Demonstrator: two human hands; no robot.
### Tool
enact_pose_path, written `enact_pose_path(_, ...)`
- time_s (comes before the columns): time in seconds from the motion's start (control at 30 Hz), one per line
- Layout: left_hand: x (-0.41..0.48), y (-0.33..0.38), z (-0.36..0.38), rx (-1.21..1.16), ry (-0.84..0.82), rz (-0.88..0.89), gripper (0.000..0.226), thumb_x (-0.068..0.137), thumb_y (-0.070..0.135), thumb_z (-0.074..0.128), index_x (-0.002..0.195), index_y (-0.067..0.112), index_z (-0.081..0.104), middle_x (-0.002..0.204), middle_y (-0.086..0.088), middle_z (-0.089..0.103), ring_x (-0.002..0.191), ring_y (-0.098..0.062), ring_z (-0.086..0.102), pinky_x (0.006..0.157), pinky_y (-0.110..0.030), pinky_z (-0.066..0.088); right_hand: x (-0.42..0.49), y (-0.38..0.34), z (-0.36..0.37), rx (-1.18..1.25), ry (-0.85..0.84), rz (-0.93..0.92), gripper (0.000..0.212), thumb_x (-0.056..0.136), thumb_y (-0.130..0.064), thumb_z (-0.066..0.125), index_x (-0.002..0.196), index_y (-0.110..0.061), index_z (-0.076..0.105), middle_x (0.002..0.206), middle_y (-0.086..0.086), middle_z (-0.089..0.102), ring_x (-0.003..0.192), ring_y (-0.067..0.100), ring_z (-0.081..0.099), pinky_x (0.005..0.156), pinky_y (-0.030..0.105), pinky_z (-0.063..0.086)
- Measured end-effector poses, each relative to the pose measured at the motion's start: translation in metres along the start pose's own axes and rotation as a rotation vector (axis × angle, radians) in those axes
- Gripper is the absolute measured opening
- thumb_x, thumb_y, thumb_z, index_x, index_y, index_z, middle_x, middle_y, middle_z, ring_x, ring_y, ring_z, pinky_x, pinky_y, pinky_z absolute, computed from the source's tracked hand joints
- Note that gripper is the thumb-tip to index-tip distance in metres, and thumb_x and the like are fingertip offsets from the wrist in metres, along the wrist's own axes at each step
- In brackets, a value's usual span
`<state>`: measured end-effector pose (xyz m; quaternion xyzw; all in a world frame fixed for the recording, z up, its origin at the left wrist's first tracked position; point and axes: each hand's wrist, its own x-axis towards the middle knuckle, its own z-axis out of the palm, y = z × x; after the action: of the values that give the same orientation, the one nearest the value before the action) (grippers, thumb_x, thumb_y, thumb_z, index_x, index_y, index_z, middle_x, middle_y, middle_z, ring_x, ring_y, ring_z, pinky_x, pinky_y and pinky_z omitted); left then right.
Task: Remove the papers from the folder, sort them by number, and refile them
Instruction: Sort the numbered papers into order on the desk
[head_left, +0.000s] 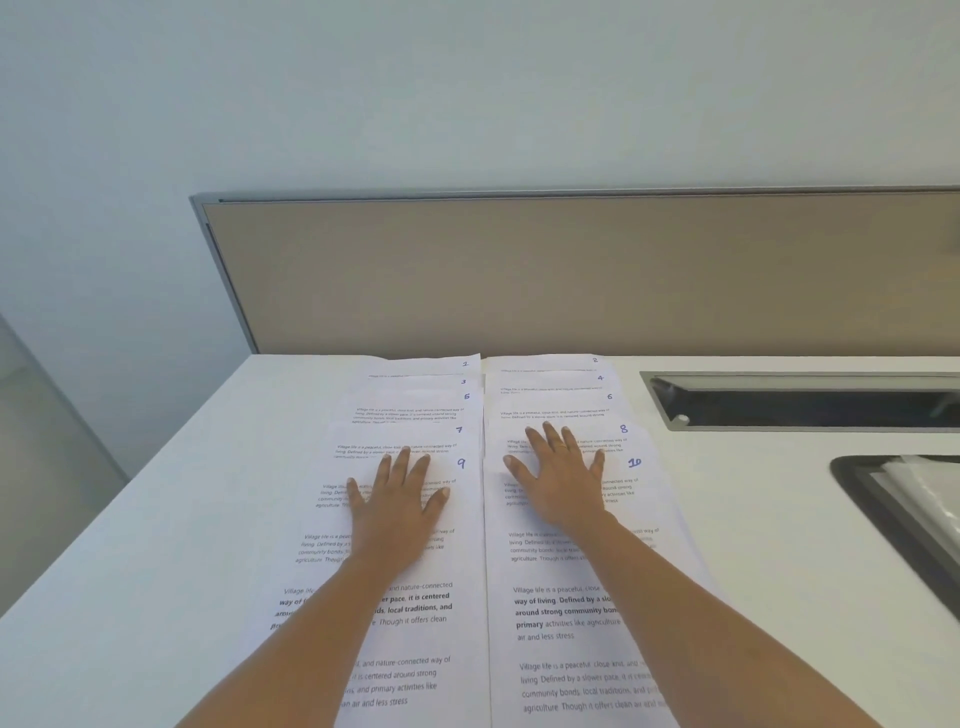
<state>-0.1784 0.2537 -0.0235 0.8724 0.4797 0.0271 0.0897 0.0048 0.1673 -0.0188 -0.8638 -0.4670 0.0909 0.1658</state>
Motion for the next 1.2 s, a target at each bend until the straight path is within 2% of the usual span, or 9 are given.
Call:
enact_pose_path(0.33, -0.075, 0.042, -0.002, -0.106, 0.015, 0.049, 0.056, 0.098, 0.053, 0.025, 0.147, 0.027, 0.021, 0.158, 0.007, 0.010, 0.146, -0.012, 0.004, 0.116, -0.049, 0.003, -0.077, 0.011, -0.016, -0.053, 0.019, -0.006, 0.054, 0.098, -0.048, 0.030, 0.145, -0.020, 0.028, 0.157, 0.000, 0.016, 0.146, 0.017, 0.004, 0.115, 0.054, 0.001)
enact_pose_path(0.47, -0.115, 0.051, 0.000, -0.117, 0.018, 0.053, 0.054, 0.098, 0.053, 0.025, 0.146, 0.028, 0.024, 0.157, 0.008, 0.011, 0.145, -0.011, 0.006, 0.116, -0.048, 0.003, -0.113, 0.023, -0.018, -0.127, 0.102, 0.000, 0.047, 0.098, -0.044, 0.035, 0.136, -0.018, 0.041, 0.146, 0.001, 0.036, 0.139, 0.021, 0.025, 0.112, 0.052, 0.014)
enact_pose_path(0.57, -0.138, 0.050, -0.001, -0.086, 0.010, 0.031, 0.054, 0.098, 0.052, 0.024, 0.146, 0.029, 0.022, 0.157, 0.008, 0.010, 0.145, -0.011, 0.006, 0.115, -0.048, 0.004, -0.133, 0.029, -0.019, -0.175, 0.263, -0.041, 0.031, 0.082, -0.039, 0.065, 0.097, -0.012, 0.067, 0.100, 0.005, 0.063, 0.094, 0.029, 0.061, 0.081, 0.050, 0.046)
enact_pose_path(0.63, -0.150, 0.047, -0.002, -0.086, 0.001, 0.021, 0.054, 0.098, 0.052, 0.024, 0.147, 0.029, 0.022, 0.157, 0.008, 0.010, 0.145, -0.012, 0.006, 0.115, -0.048, 0.004, -0.146, 0.032, -0.022, -0.193, 0.295, -0.011, 0.029, 0.072, -0.043, 0.065, 0.075, -0.015, 0.070, 0.078, 0.002, 0.064, 0.069, 0.024, 0.063, 0.061, 0.043, 0.051)
enact_pose_path(0.73, -0.160, 0.039, -0.004, -0.051, -0.043, 0.013, 0.056, 0.098, 0.053, 0.023, 0.148, 0.029, 0.019, 0.158, 0.008, 0.009, 0.145, -0.012, 0.006, 0.115, -0.050, 0.005, -0.159, 0.032, -0.023, -0.198, 0.163, 0.020, 0.046, 0.087, -0.051, 0.038, 0.097, -0.017, 0.068, 0.103, -0.001, 0.065, 0.097, 0.024, 0.061, 0.084, 0.050, 0.045)
enact_pose_path(0.8, -0.164, 0.034, -0.004, -0.037, -0.099, 0.006, 0.056, 0.098, 0.053, 0.023, 0.148, 0.028, 0.019, 0.158, 0.007, 0.009, 0.145, -0.012, 0.006, 0.115, -0.051, 0.007, -0.161, 0.035, -0.021, -0.143, 0.030, 0.042, 0.050, 0.094, -0.054, 0.032, 0.124, -0.020, 0.052, 0.134, -0.001, 0.048, 0.129, 0.021, 0.038, 0.105, 0.053, 0.026)
enact_pose_path(0.87, -0.166, 0.028, -0.006, -0.040, -0.141, 0.006, 0.056, 0.098, 0.053, 0.024, 0.148, 0.028, 0.020, 0.158, 0.008, 0.009, 0.145, -0.012, 0.006, 0.115, -0.052, 0.007, -0.162, 0.034, -0.022, -0.104, -0.079, 0.056, 0.058, 0.095, -0.057, 0.031, 0.139, -0.021, 0.036, 0.151, -0.001, 0.027, 0.142, 0.019, 0.018, 0.112, 0.055, 0.014)
enact_pose_path(0.97, -0.168, 0.023, -0.008, -0.046, -0.141, 0.026, 0.056, 0.098, 0.052, 0.025, 0.148, 0.028, 0.019, 0.158, 0.008, 0.008, 0.145, -0.012, 0.006, 0.115, -0.051, 0.008, -0.168, 0.030, -0.027, -0.082, -0.115, 0.057, 0.063, 0.095, -0.058, 0.028, 0.148, -0.024, 0.021, 0.158, -0.001, 0.009, 0.146, 0.019, 0.003, 0.113, 0.056, 0.007)
enact_pose_path(1.2, -0.176, 0.024, -0.011, -0.079, -0.129, 0.072, 0.056, 0.098, 0.052, 0.026, 0.148, 0.027, 0.020, 0.158, 0.006, 0.009, 0.145, -0.012, 0.007, 0.115, -0.050, 0.009, -0.194, 0.026, -0.027, -0.061, -0.086, 0.076, 0.059, 0.096, -0.055, 0.030, 0.146, -0.023, 0.026, 0.158, -0.001, 0.013, 0.146, 0.017, 0.004, 0.114, 0.054, 0.007)
